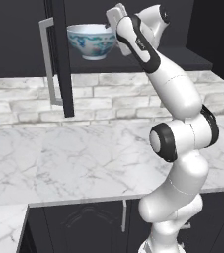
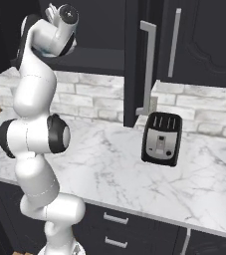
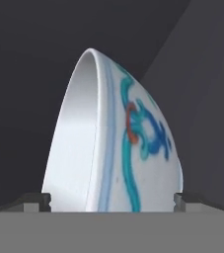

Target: Take the smaller bowl and place it next to the appetizer plate on the dining counter , and place the larger bowl next to the plate with cooked food.

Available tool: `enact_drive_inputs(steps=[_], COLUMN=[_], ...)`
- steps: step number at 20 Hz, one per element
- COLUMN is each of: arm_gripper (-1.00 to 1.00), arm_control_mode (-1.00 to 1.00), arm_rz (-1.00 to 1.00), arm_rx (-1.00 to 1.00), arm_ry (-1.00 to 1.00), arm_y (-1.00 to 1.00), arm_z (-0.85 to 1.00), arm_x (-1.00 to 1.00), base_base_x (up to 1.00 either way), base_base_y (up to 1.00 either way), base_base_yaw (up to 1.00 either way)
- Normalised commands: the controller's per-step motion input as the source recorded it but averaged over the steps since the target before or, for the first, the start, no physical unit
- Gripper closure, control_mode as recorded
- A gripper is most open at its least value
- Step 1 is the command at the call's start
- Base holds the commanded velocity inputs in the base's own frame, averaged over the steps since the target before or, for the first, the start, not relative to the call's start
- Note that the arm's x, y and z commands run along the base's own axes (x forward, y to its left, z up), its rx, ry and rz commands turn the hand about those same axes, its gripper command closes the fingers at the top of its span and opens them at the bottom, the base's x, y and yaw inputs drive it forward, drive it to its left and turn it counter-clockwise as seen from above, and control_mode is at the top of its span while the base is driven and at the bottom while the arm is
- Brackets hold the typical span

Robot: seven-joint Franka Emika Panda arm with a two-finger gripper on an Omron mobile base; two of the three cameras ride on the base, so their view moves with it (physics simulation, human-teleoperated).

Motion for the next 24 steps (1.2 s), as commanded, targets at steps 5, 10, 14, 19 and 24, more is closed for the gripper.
enact_drive_inputs(steps=[5,10,14,19,24], arm_gripper=[1.0,1.0,1.0,1.0,1.0], arm_control_mode=[-1.0,-1.0,-1.0,-1.0,-1.0], arm_rz=[0.0,0.0,-0.01,0.0,0.0], arm_rx=[0.0,0.0,0.0,0.0,0.02], arm_ry=[0.0,0.0,0.0,-0.01,-0.01], arm_y=[0.0,0.0,0.0,0.0,-0.31], arm_z=[0.0,0.0,-0.01,0.0,0.0], arm_x=[0.0,0.0,0.0,0.0,-0.36], base_base_x=[0.0,0.0,0.0,0.0,0.0], base_base_y=[0.0,0.0,0.0,0.0,0.0], base_base_yaw=[0.0,0.0,0.0,0.0,0.0])
